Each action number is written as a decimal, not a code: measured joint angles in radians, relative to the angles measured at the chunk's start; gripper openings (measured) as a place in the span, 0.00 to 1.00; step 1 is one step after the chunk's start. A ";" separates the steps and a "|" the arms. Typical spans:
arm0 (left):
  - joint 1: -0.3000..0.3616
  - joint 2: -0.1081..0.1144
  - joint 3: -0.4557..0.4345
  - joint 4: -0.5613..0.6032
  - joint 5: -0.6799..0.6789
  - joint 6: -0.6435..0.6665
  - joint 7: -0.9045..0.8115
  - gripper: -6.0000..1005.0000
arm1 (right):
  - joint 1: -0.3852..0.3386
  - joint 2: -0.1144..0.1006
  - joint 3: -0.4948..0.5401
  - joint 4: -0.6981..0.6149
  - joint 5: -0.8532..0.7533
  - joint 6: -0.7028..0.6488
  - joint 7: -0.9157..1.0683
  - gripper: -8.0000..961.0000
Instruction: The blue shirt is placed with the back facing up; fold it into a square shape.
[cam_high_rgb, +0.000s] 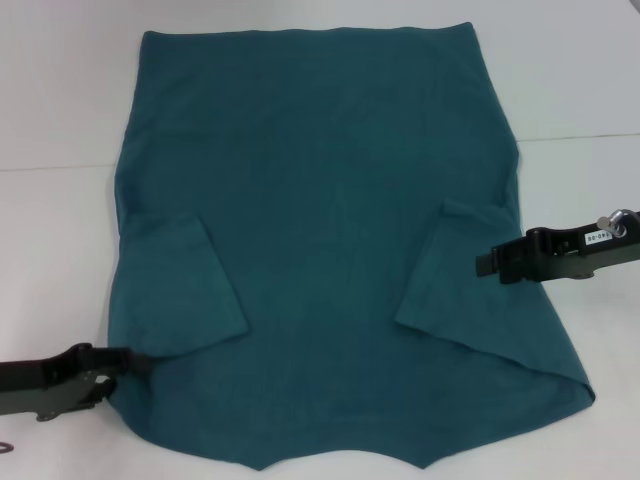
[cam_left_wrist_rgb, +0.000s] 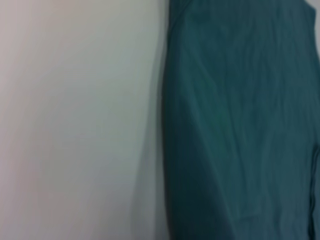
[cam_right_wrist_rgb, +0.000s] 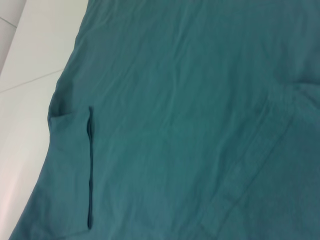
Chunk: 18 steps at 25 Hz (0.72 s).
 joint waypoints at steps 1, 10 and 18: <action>-0.003 0.000 0.001 0.000 0.010 0.000 -0.002 0.70 | -0.001 -0.001 0.002 0.000 0.000 -0.001 0.000 0.51; -0.006 -0.001 0.011 0.002 0.018 -0.001 -0.005 0.36 | -0.002 -0.008 0.003 -0.003 0.000 -0.028 -0.012 0.51; -0.007 0.006 -0.011 0.002 -0.001 0.026 0.014 0.13 | -0.023 -0.020 0.001 -0.029 0.000 -0.068 -0.043 0.51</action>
